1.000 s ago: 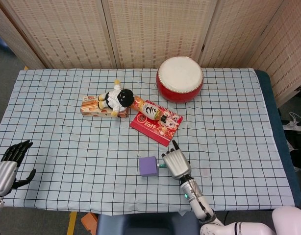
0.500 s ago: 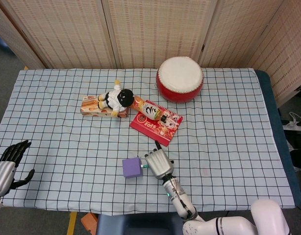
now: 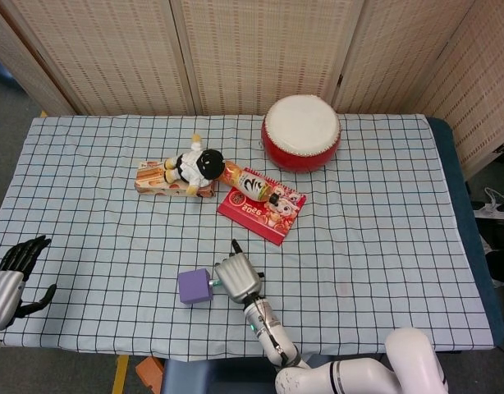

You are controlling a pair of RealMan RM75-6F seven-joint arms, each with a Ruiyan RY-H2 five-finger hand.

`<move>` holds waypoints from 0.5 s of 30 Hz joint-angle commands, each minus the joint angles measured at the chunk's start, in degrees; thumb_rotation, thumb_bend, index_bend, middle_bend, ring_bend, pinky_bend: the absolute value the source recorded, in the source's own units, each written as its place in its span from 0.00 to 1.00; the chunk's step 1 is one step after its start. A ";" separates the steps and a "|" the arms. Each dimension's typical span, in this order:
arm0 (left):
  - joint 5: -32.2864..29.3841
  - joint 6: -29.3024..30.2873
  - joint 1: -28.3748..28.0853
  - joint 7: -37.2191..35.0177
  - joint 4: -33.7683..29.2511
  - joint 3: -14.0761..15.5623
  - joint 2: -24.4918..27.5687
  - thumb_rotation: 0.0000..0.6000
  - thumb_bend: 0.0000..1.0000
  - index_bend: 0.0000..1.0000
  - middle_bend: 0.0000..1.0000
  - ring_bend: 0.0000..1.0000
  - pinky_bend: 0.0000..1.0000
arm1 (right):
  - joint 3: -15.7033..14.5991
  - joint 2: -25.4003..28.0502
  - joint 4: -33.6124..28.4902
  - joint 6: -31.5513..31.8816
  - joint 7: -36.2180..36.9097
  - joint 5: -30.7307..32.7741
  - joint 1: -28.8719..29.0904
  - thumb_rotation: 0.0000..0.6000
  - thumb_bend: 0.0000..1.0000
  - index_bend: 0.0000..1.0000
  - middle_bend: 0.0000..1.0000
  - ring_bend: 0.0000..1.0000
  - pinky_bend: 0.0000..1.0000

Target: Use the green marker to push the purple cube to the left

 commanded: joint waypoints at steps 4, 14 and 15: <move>0.37 0.43 0.20 -0.58 0.04 0.17 0.23 1.00 0.41 0.00 0.00 0.00 0.05 | 2.01 -4.07 3.07 -0.25 -0.87 2.62 3.69 1.00 0.43 0.93 0.79 0.46 0.12; 0.93 1.43 0.57 -1.76 0.20 0.25 0.62 1.00 0.41 0.00 0.00 0.00 0.05 | 5.75 -9.45 9.14 -1.06 0.59 4.54 9.40 1.00 0.43 0.93 0.79 0.46 0.13; 0.90 1.39 0.57 -1.88 0.22 0.25 0.65 1.00 0.41 0.00 0.00 0.00 0.05 | 5.76 -9.45 9.53 -1.21 0.93 5.16 10.45 1.00 0.43 0.93 0.79 0.46 0.13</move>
